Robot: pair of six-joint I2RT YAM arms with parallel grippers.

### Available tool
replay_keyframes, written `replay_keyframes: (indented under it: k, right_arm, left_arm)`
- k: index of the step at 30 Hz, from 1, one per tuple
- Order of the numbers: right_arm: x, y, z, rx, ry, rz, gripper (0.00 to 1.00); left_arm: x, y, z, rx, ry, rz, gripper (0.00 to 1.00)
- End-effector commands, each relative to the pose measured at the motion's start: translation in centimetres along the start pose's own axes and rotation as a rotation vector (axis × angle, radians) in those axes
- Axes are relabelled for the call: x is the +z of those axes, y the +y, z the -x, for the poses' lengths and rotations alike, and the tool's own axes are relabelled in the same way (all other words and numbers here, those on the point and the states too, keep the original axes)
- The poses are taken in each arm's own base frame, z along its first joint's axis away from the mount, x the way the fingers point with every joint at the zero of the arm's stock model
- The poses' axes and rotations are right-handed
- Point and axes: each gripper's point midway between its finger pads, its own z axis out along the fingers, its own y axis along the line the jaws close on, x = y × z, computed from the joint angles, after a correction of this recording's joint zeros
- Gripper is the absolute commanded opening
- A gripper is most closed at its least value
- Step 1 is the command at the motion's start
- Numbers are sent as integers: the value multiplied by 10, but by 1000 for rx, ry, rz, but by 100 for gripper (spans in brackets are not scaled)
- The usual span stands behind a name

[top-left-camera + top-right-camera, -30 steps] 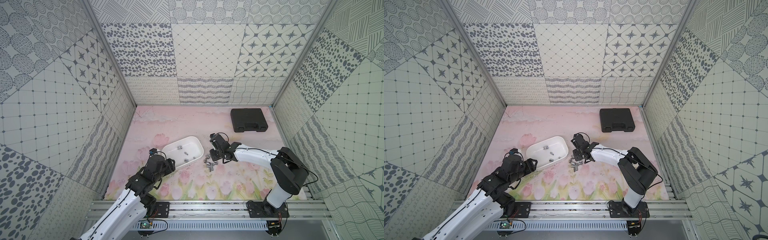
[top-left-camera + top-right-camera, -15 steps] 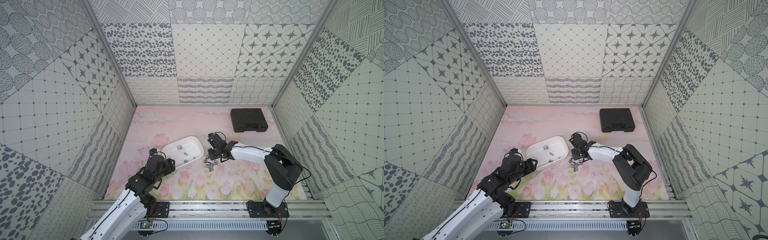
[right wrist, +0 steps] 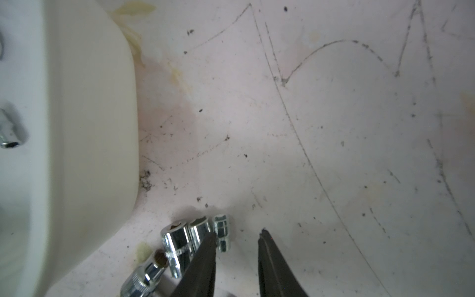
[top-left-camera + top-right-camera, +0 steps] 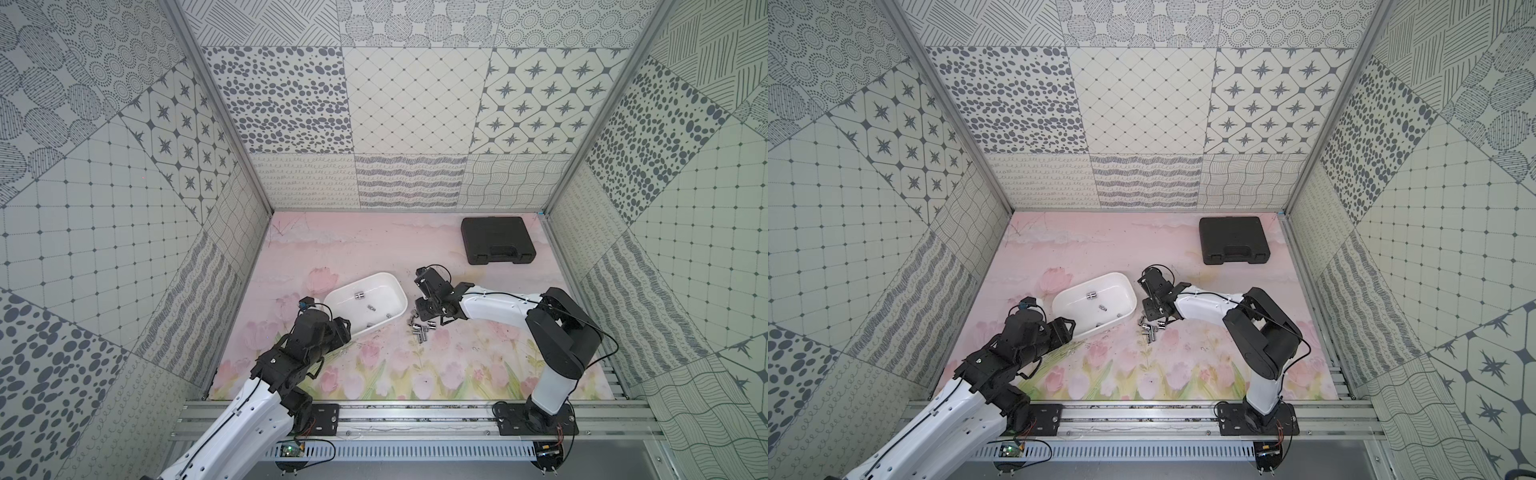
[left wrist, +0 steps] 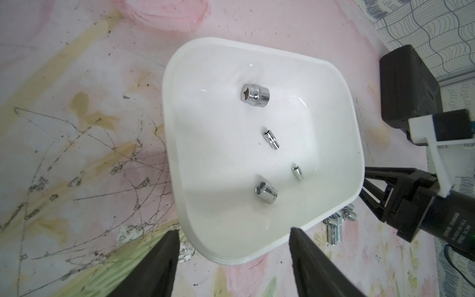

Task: Put the socket on the desktop into the storage box
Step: Pick up the socket head from the center of the board.

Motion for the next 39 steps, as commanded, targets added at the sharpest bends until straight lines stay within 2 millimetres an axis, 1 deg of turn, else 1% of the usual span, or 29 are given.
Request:
replay_keyframes:
  k: [1,13,27,35,39]
  right_arm:
    - [5,5,9,15,-17,13,31]
    - [7,8,8,14,-10,22,31]
    - [13,7,5,9,9,12,28]
    - [15,6,5,6,14,4,26]
    - [16,7,4,7,18,8,21]
  left_arm:
    - [0,-1,-3,-4,11,-10,72]
    - [0,-1,-2,-5,8,-7,72]
    - [1,0,-3,-3,10,-4,72]
    - [1,0,-2,-4,10,-2,72]
    - [1,0,-3,-4,11,-3,72]
